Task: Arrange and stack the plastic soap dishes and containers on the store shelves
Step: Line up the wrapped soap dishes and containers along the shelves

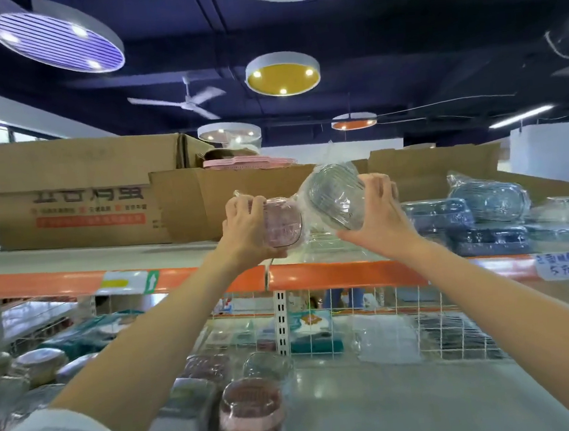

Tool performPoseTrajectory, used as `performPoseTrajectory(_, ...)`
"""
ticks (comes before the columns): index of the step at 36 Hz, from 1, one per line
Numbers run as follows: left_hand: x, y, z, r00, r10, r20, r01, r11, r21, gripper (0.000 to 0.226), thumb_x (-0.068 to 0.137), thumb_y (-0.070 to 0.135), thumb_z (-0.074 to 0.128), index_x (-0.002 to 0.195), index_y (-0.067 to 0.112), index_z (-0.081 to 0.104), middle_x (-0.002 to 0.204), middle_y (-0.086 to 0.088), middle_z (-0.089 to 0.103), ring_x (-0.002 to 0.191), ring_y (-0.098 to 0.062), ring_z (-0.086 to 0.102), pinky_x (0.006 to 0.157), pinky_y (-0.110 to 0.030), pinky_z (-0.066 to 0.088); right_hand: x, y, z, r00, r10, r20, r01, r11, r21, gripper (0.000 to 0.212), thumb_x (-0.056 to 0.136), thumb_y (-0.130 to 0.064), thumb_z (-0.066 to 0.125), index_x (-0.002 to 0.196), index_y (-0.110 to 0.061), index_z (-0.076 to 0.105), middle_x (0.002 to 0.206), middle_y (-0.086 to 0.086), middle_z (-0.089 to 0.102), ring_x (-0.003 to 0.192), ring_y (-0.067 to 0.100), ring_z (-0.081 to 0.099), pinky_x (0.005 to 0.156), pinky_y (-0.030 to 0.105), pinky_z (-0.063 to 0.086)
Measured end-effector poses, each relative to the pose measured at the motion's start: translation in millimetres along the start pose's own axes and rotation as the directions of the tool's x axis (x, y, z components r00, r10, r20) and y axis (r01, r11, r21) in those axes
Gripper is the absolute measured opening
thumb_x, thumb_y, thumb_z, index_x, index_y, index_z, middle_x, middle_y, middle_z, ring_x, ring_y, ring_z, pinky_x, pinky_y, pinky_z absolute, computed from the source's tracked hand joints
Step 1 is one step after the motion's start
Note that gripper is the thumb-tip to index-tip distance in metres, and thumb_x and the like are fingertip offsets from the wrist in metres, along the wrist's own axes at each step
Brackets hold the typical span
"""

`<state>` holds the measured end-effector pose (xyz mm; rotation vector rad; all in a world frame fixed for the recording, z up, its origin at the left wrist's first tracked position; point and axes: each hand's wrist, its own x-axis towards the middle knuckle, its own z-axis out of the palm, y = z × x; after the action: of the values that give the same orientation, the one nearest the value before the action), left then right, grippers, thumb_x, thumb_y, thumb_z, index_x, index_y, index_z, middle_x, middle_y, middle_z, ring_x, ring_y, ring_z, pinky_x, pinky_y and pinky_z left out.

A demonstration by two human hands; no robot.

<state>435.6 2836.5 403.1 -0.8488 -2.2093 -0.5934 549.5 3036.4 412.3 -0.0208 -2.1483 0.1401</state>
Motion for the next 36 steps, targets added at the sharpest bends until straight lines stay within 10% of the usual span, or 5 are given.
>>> performPoseTrajectory(22,-137.4,49.2,29.9,0.934,0.356,0.003,-0.355,0.932,0.07,0.098,0.051,0.056,0.083,0.125,0.001,0.05,0.121,-0.011,0.054,0.111,-0.029,0.049,0.1,-0.042,0.043,-157.0,11.7,-39.2,0.965,0.054,0.256,-0.088,0.989,0.122,0.099,0.069,-0.04,0.081,0.144,-0.009,0.023,0.14,0.009,0.034,0.13,0.023,0.032,0.11,0.035,0.024)
performPoseTrajectory(30,-189.9,46.4,92.9,0.904,0.309,0.296,-0.345,0.936,0.077,0.099,0.059,0.055,0.081,0.134,0.003,0.043,0.131,-0.012,0.046,0.121,-0.029,0.041,0.107,-0.037,0.033,-210.7,47.2,-9.9,0.862,0.015,0.507,0.09,0.979,-0.183,0.095,0.069,-0.036,0.078,0.143,-0.004,0.028,0.136,0.011,0.031,0.129,0.03,0.029,0.112,0.037,0.023)
performPoseTrajectory(36,-196.2,38.7,139.1,0.835,0.174,0.523,-0.217,0.976,0.022,0.094,0.066,0.057,0.076,0.136,0.006,0.04,0.139,-0.007,0.035,0.13,-0.026,0.031,0.111,-0.036,0.027,-227.6,75.9,17.9,0.734,0.253,0.63,-0.12,0.962,-0.247,0.103,0.072,-0.047,0.077,0.148,-0.007,0.018,0.145,0.012,0.02,0.137,0.028,0.018,0.115,0.038,0.021)
